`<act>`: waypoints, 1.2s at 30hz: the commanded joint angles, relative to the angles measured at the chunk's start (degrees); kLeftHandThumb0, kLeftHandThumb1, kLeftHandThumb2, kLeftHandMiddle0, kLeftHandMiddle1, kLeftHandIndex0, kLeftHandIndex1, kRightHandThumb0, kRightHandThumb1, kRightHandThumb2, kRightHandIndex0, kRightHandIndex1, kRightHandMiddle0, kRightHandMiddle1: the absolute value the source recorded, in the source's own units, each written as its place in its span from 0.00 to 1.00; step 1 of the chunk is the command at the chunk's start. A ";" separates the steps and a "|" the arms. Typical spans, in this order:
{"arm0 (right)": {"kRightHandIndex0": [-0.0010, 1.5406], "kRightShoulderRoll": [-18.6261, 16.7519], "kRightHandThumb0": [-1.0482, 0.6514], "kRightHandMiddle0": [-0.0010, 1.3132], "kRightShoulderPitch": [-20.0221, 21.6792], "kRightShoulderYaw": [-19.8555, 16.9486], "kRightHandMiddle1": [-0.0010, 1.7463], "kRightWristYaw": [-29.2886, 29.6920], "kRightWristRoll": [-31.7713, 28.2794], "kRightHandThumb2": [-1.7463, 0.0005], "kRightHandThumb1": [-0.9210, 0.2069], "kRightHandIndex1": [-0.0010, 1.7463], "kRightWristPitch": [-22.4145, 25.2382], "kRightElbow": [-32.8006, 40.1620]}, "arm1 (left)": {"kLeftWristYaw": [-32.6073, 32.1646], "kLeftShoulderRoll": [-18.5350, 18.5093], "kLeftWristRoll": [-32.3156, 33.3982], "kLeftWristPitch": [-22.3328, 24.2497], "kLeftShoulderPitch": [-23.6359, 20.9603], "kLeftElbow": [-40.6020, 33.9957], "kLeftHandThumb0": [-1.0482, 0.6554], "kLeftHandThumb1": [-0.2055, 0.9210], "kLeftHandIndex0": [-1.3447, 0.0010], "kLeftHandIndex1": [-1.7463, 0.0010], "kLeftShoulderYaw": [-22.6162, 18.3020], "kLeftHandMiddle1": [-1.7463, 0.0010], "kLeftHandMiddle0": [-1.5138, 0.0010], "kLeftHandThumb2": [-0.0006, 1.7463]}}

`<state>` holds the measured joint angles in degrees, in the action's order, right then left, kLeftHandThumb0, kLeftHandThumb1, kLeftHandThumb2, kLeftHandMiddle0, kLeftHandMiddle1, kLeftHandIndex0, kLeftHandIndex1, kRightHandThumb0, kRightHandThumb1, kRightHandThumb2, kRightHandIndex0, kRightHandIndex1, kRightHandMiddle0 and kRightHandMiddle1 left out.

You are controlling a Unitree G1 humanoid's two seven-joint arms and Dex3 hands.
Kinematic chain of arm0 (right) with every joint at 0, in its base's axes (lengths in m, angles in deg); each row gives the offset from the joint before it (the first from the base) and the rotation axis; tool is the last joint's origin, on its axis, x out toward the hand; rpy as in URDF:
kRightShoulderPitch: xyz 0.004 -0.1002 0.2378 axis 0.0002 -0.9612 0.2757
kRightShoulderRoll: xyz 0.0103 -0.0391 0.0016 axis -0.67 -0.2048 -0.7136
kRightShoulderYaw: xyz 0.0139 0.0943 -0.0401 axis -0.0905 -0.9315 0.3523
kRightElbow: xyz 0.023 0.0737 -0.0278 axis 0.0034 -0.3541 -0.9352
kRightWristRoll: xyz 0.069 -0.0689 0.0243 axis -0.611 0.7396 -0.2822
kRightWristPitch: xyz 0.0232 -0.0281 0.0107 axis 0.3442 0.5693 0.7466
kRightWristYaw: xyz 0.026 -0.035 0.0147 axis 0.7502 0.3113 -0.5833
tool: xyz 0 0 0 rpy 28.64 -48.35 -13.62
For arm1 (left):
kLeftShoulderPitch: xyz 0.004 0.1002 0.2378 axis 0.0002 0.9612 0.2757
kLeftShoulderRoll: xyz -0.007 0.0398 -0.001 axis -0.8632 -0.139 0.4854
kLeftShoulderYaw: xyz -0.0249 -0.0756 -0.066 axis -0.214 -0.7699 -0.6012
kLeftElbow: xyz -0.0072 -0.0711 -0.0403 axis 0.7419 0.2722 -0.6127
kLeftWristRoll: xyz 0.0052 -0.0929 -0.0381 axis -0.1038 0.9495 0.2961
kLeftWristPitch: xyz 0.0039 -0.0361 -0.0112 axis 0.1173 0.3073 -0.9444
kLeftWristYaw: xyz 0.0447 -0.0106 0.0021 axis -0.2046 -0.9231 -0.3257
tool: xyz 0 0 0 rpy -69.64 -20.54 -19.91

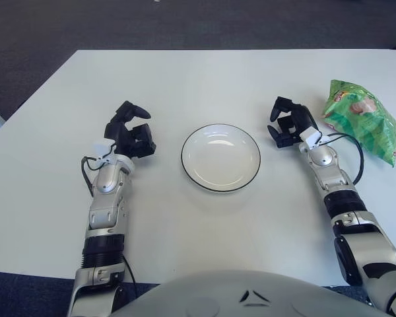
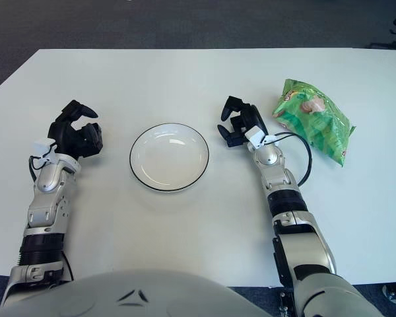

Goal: Put the snack into the plate.

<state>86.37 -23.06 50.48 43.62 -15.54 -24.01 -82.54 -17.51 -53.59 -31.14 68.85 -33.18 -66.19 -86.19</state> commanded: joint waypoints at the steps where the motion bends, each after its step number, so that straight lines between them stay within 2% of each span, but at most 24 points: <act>1: 0.86 -0.54 0.32 0.50 -6.59 1.37 1.00 0.21 1.94 0.21 0.58 1.00 1.26 -4.46 | -1.00 5.03 -0.68 -1.08 12.82 7.39 0.32 0.41 0.51 0.00 1.04 0.00 0.14 0.79; 14: 0.86 -0.01 0.32 0.50 -6.54 2.31 1.00 2.58 4.41 0.21 0.58 1.00 0.56 -4.57 | -0.58 4.88 -0.56 -2.27 12.71 8.23 0.32 0.42 0.52 0.00 1.05 0.00 0.14 0.79; 36: 0.86 0.00 0.32 0.49 -6.70 2.45 1.00 3.56 4.50 0.22 0.56 1.00 0.13 -4.67 | -0.76 4.66 -0.80 -2.21 12.46 8.69 0.32 0.42 0.52 0.00 1.24 0.00 0.17 0.79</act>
<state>86.73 -23.16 51.73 46.71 -12.85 -24.32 -82.52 -17.56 -53.64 -31.16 67.66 -33.19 -65.63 -86.01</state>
